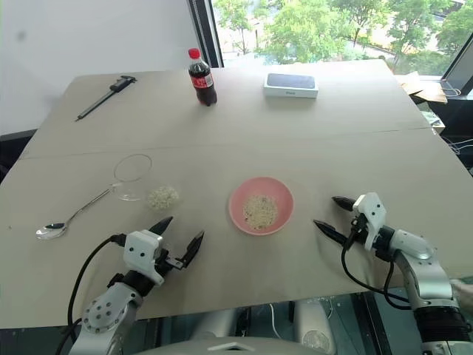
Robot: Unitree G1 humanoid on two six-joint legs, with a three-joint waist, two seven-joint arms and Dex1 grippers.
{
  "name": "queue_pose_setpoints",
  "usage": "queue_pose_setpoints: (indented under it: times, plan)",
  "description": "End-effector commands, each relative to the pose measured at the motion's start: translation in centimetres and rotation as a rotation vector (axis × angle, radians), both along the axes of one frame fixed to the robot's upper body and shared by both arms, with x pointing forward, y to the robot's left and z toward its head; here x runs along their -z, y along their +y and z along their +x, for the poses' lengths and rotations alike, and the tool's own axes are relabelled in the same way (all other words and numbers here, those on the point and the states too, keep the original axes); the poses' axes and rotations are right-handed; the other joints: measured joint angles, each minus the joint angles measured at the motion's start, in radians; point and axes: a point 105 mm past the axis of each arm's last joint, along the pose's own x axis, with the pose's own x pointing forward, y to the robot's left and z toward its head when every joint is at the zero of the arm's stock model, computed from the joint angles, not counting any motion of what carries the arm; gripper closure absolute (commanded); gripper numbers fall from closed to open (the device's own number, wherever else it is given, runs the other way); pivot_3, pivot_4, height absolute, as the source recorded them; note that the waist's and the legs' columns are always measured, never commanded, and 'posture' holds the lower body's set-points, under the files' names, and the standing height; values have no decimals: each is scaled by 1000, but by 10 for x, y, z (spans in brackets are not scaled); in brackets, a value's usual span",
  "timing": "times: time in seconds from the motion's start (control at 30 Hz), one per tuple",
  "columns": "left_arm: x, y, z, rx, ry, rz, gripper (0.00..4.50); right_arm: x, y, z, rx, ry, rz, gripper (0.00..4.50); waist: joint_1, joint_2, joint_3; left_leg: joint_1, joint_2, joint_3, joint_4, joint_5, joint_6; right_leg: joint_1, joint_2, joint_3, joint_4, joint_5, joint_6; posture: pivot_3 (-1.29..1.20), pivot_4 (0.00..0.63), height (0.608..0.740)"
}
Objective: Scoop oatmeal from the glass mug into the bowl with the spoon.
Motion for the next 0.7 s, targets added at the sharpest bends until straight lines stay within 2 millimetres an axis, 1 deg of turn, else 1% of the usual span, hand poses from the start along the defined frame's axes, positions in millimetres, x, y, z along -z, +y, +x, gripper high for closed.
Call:
queue_pose_setpoints:
  times: [0.03, 0.13, 0.47, 0.7]
  plan:
    - [15, -2, -9, 36, 71, 5, 0, -5, -8, 0, -1, -2, -4, 52, 0, 0, 0, 0, 0, 0, 0, 0, 0, 0, 0, 0, 0, 0, 0, 0, 150, 740]
    - [16, -5, -11, 56, 70, -11, 0, -6, -7, 0, -30, 7, -11, 52, 0, 0, 0, 0, 0, 0, 0, 0, 0, 0, 0, 0, 0, 0, 0, 0, 150, 740]
    - [17, -11, -11, 71, 62, -15, 0, -7, -11, 2, -37, 28, -16, 52, 0, 0, 0, 0, 0, 0, 0, 0, 0, 0, 0, 0, 0, 0, 0, 0, 150, 740]
    - [13, -10, -12, 74, 47, -14, 0, -8, -8, 2, -48, 34, 2, 52, 1, 0, 0, 0, 0, 0, 0, 0, 0, 0, 0, 0, 0, 0, 0, 0, 150, 740]
